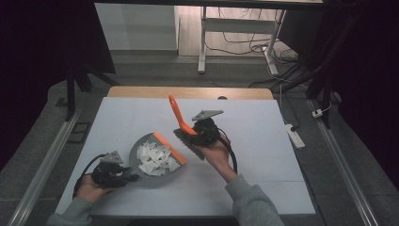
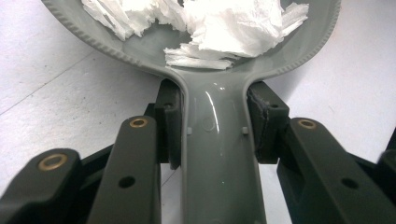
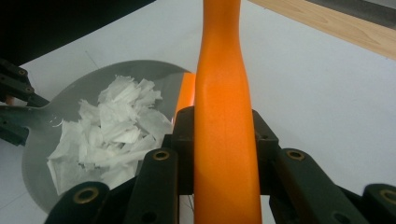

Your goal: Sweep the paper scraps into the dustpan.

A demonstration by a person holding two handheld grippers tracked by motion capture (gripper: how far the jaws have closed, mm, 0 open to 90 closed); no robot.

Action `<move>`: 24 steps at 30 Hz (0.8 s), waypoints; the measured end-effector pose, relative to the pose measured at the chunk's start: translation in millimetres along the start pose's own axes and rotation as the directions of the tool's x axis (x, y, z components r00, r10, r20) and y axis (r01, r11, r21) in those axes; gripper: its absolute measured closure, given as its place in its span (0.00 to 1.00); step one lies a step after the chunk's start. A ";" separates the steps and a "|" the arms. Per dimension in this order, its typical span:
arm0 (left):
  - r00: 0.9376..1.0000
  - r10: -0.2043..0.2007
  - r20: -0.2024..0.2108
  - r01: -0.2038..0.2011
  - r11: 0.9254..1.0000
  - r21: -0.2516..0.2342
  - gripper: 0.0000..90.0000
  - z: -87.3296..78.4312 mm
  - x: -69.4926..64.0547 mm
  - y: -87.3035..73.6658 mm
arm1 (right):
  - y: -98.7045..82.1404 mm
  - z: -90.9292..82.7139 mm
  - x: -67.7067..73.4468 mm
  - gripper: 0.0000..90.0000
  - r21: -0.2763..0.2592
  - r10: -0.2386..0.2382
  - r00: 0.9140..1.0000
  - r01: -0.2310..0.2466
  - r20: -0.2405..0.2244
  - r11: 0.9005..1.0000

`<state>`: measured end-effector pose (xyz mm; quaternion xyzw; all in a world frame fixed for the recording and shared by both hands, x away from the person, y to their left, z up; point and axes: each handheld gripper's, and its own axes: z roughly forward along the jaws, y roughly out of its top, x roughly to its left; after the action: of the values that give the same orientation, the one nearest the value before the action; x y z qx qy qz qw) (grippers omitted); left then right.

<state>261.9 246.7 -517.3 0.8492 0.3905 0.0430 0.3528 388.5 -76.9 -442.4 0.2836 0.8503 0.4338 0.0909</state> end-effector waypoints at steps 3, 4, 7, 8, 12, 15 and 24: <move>1.000 -0.017 -0.010 0.016 1.000 -0.026 0.68 -1.8 -1.6 1.1 | -2.0 -4.9 -3.1 0.78 -0.004 0.001 1.000 -0.001 -0.007 1.000; 1.000 -0.021 -0.012 0.020 0.999 -0.033 0.68 -2.4 -1.6 1.8 | -2.5 -6.8 -4.1 0.78 -0.004 0.001 1.000 -0.001 -0.008 1.000; 0.999 -0.033 -0.022 0.032 0.998 -0.053 0.68 -3.5 -2.4 3.3 | -3.6 -13.7 -7.1 0.78 -0.010 0.000 1.000 0.000 -0.009 1.000; 0.999 -0.039 -0.026 0.037 0.998 -0.059 0.68 -3.8 -3.1 3.5 | -3.9 -16.6 -7.9 0.78 -0.012 -0.002 1.000 0.002 -0.008 1.000; 0.997 -0.062 -0.036 0.059 0.994 -0.090 0.68 -6.0 -5.0 4.5 | -7.4 -28.0 -11.5 0.78 -0.025 0.009 1.000 -0.009 -0.007 1.000; 0.996 -0.081 -0.043 0.075 0.990 -0.116 0.68 -8.3 -5.9 5.5 | -11.4 -36.6 -12.9 0.78 -0.029 0.009 1.000 -0.009 0.002 1.000; 0.990 -0.122 -0.073 0.110 0.982 -0.156 0.68 -12.3 -9.6 7.1 | -26.0 -58.1 -11.7 0.78 -0.052 0.020 1.000 -0.021 -0.019 0.998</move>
<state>255.5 243.8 -501.7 0.7933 0.4490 0.0866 0.4019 364.4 -135.4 -428.6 0.2861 0.8365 0.4594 0.0859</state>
